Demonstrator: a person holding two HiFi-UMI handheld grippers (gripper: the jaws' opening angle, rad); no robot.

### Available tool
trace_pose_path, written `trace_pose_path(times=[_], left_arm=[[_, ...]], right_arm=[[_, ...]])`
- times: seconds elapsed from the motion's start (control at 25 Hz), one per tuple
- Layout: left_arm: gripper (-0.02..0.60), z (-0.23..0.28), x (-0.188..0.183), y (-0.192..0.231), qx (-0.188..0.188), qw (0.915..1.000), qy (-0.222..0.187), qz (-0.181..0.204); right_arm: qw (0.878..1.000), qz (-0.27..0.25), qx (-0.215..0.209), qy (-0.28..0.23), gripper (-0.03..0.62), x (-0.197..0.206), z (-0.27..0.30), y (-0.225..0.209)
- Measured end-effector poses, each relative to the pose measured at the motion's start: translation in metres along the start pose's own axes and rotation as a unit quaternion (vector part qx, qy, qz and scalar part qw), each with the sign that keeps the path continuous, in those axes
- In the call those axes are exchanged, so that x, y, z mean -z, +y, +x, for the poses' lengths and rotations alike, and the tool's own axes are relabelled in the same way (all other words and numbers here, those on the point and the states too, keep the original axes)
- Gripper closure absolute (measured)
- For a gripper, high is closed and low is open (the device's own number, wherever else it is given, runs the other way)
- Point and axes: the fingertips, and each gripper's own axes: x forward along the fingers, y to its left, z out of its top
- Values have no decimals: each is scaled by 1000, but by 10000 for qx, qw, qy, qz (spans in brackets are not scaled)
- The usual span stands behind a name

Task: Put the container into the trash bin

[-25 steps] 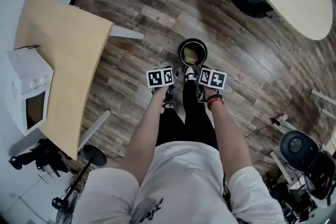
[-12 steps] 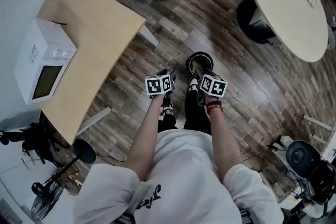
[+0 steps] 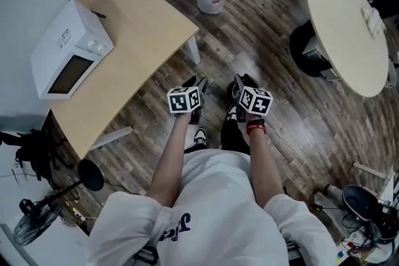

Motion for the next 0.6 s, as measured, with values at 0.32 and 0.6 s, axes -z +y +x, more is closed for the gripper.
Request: trace_pose_path(times=[0.32,0.6], left_arm=[[388,-77,-77,-8,-169,9922,-1060,639],[447,-132,-113,-26,-256,9788,-1714,1093]], right_arm=[[9949,-555,-254,-799,459,-63,-34,62],[9849,-987,-489,-1332,491,-104,-69,112]])
